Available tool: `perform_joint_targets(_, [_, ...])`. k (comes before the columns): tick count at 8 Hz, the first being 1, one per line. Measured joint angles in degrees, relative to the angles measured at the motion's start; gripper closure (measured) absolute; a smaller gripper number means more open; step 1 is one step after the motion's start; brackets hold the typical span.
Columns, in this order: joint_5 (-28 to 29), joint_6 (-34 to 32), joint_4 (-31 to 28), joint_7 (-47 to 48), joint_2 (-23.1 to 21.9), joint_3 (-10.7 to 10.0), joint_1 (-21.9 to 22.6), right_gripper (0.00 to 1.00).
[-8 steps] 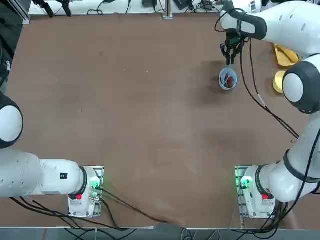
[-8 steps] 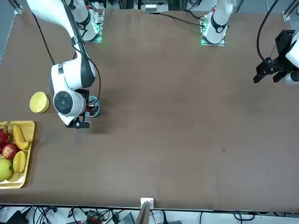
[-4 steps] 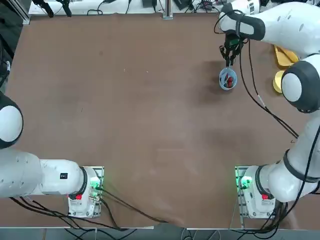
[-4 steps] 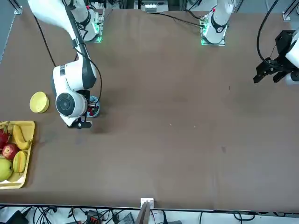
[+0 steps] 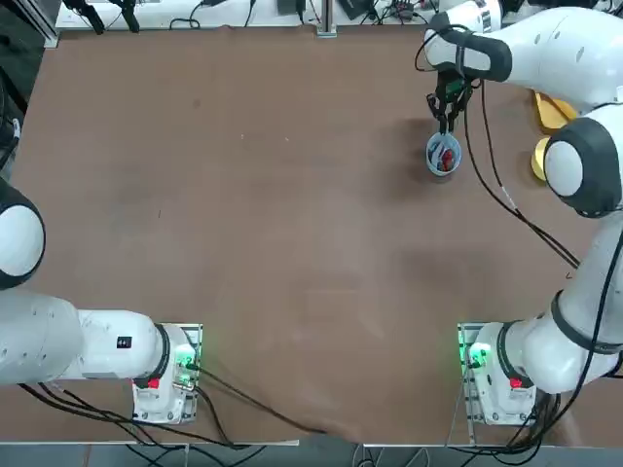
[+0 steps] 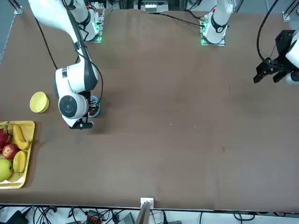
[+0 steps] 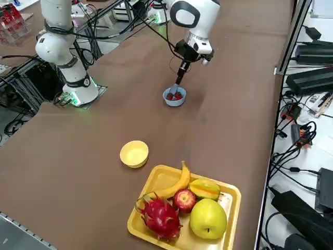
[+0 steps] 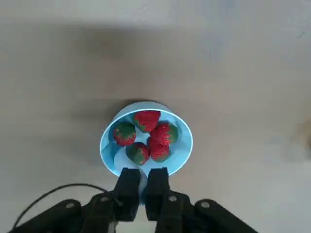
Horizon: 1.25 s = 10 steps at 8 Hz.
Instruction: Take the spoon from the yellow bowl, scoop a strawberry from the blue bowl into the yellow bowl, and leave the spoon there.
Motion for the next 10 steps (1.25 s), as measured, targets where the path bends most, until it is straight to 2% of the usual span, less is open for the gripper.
perform_joint_targets(7, [-7.18,-0.6,1.42,2.99,2.34,0.08,4.47,0.89])
perform_joint_targets(10, [-11.22,-4.66,3.82,4.59,4.51,0.16,7.48,0.89])
